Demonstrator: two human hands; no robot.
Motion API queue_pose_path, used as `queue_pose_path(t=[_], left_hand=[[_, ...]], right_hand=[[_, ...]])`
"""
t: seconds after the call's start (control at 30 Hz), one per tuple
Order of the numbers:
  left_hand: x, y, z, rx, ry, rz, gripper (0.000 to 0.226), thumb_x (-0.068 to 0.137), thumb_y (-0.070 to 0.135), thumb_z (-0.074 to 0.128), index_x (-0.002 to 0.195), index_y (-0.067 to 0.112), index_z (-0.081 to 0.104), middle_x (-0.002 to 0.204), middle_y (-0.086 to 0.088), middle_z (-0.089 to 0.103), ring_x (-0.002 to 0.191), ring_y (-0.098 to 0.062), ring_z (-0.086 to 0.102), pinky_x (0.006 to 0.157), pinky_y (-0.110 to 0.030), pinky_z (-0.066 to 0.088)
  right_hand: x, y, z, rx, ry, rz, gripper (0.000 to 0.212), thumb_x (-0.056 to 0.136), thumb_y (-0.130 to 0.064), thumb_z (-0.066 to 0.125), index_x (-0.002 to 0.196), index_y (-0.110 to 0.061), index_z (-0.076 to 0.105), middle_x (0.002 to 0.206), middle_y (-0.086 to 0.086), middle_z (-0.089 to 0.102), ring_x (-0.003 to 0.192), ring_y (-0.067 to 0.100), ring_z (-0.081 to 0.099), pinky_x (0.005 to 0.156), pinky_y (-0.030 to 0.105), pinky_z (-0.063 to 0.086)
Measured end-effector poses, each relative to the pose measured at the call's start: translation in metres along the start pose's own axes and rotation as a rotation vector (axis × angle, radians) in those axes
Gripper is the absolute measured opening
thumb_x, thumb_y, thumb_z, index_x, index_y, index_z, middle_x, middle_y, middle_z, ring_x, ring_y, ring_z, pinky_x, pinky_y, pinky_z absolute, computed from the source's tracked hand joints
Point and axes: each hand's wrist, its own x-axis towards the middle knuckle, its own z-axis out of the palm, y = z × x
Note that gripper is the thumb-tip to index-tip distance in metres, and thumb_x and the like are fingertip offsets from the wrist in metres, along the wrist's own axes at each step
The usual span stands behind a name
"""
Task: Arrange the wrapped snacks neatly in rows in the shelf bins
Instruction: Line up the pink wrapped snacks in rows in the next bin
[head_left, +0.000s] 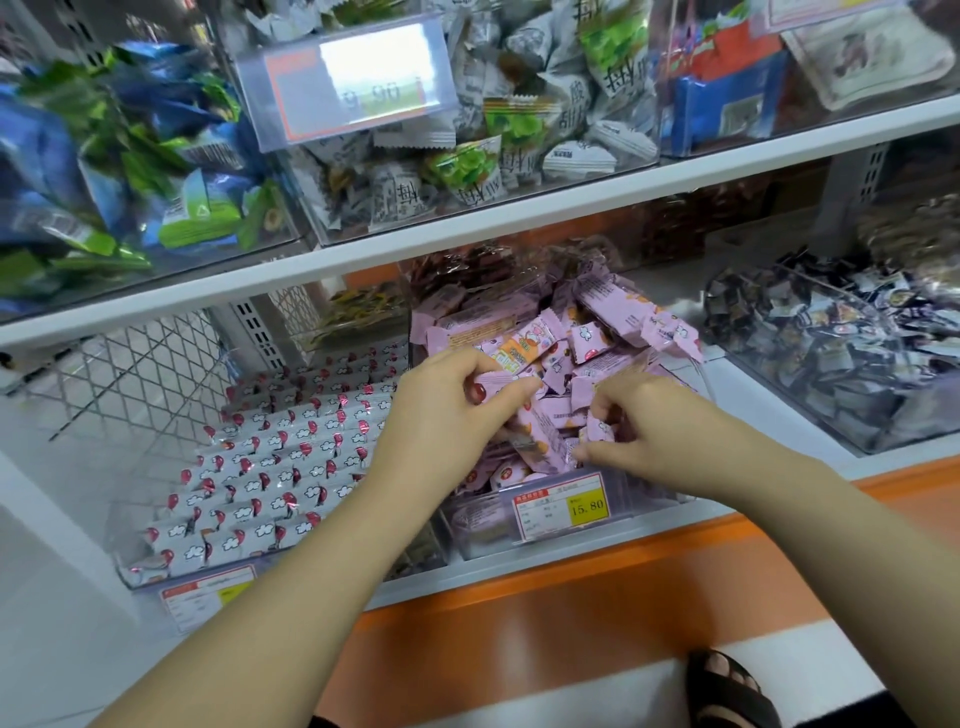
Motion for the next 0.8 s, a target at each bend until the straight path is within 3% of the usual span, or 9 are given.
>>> queue_pose_path(t=[0.07, 0.2, 0.37, 0.47, 0.67, 0.8], left_hand=[[0.002, 0.003, 0.003, -0.075, -0.039, -0.065, 0.029, 0.082, 0.042, 0.067, 0.079, 0.015, 0.059, 0.075, 0.002, 0.070, 0.056, -0.003, 0.066, 0.049, -0.014, 0.038], [0.005, 0.005, 0.005, -0.092, -0.050, -0.108, 0.040, 0.082, 0.044, 0.067, 0.085, 0.006, 0.053, 0.075, -0.002, 0.070, 0.049, -0.002, 0.064, 0.041, -0.015, 0.030], [0.004, 0.004, 0.001, -0.149, -0.010, -0.135, 0.034, 0.082, 0.044, 0.066, 0.075, 0.016, 0.048, 0.072, -0.003, 0.069, 0.056, -0.019, 0.068, 0.039, -0.016, 0.029], [0.005, 0.003, 0.002, -0.227, -0.024, -0.152, 0.032, 0.085, 0.041, 0.064, 0.079, 0.014, 0.048, 0.084, -0.004, 0.067, 0.054, -0.015, 0.068, 0.040, -0.016, 0.029], [0.005, 0.008, 0.017, -0.184, -0.195, -0.160, 0.027, 0.085, 0.039, 0.066, 0.086, 0.012, 0.059, 0.073, 0.000, 0.067, 0.053, -0.009, 0.067, 0.056, -0.023, 0.044], [0.003, 0.006, 0.033, -0.170, -0.356, -0.156, 0.009, 0.087, 0.024, 0.068, 0.086, 0.019, 0.060, 0.075, 0.001, 0.068, 0.062, -0.007, 0.068, 0.057, -0.022, 0.051]], right_hand=[[-0.001, 0.000, -0.001, 0.057, 0.069, 0.041, 0.042, 0.074, -0.046, 0.073, 0.082, -0.010, 0.054, 0.076, 0.006, 0.058, 0.065, 0.017, 0.048, 0.060, 0.031, 0.038], [-0.003, -0.003, -0.002, 0.168, 0.167, 0.084, 0.042, 0.071, -0.048, 0.074, 0.073, -0.019, 0.043, 0.063, -0.003, 0.048, 0.054, 0.011, 0.042, 0.051, 0.024, 0.032], [-0.002, -0.004, -0.003, 0.262, 0.242, 0.114, 0.049, 0.068, -0.050, 0.075, 0.072, -0.015, 0.040, 0.059, 0.001, 0.045, 0.053, 0.015, 0.039, 0.049, 0.027, 0.030], [0.000, -0.001, -0.005, 0.321, 0.283, 0.127, 0.047, 0.070, -0.045, 0.076, 0.069, -0.016, 0.039, 0.057, 0.002, 0.045, 0.050, 0.015, 0.038, 0.046, 0.021, 0.031], [0.003, 0.003, -0.004, 0.349, 0.249, 0.139, 0.031, 0.077, -0.033, 0.074, 0.072, -0.018, 0.047, 0.058, -0.002, 0.048, 0.051, 0.010, 0.045, 0.046, 0.016, 0.033], [0.001, 0.004, -0.005, 0.264, 0.142, 0.110, 0.021, 0.086, -0.022, 0.067, 0.069, -0.020, 0.054, 0.059, -0.008, 0.053, 0.050, -0.001, 0.049, 0.049, 0.012, 0.034]])
